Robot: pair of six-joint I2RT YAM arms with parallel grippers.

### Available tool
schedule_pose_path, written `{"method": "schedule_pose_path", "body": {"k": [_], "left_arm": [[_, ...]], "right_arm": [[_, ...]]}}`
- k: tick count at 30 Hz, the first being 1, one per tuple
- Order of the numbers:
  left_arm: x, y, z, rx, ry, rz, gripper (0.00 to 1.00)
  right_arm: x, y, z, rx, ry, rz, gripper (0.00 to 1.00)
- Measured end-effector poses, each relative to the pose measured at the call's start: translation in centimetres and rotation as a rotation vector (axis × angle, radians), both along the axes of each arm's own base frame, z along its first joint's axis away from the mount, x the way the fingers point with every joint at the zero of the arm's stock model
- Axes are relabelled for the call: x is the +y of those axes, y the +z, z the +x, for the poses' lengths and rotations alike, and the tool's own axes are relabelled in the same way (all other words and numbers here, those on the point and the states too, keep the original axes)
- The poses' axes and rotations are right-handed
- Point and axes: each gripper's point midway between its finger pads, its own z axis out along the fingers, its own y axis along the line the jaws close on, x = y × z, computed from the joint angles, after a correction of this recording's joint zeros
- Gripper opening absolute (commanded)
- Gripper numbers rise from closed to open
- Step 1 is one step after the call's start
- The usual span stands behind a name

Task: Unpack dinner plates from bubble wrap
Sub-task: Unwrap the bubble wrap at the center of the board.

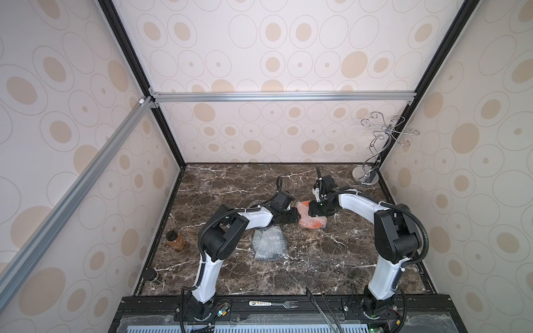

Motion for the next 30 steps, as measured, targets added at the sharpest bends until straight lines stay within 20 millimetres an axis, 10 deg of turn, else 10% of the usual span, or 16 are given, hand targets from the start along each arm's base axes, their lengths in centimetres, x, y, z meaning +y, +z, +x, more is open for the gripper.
{"method": "schedule_pose_path", "body": {"k": [14,30], "left_arm": [[-0.7,-0.3,0.4,0.000,0.004,-0.029,0.25],[-0.7,0.2,1.1,-0.018,0.032,-0.036,0.00]], "right_arm": [[0.1,-0.4,0.2,-0.004,0.003,-0.008,0.43],[0.5,-0.2,0.3,-0.011,0.000,0.007,0.00]]}}
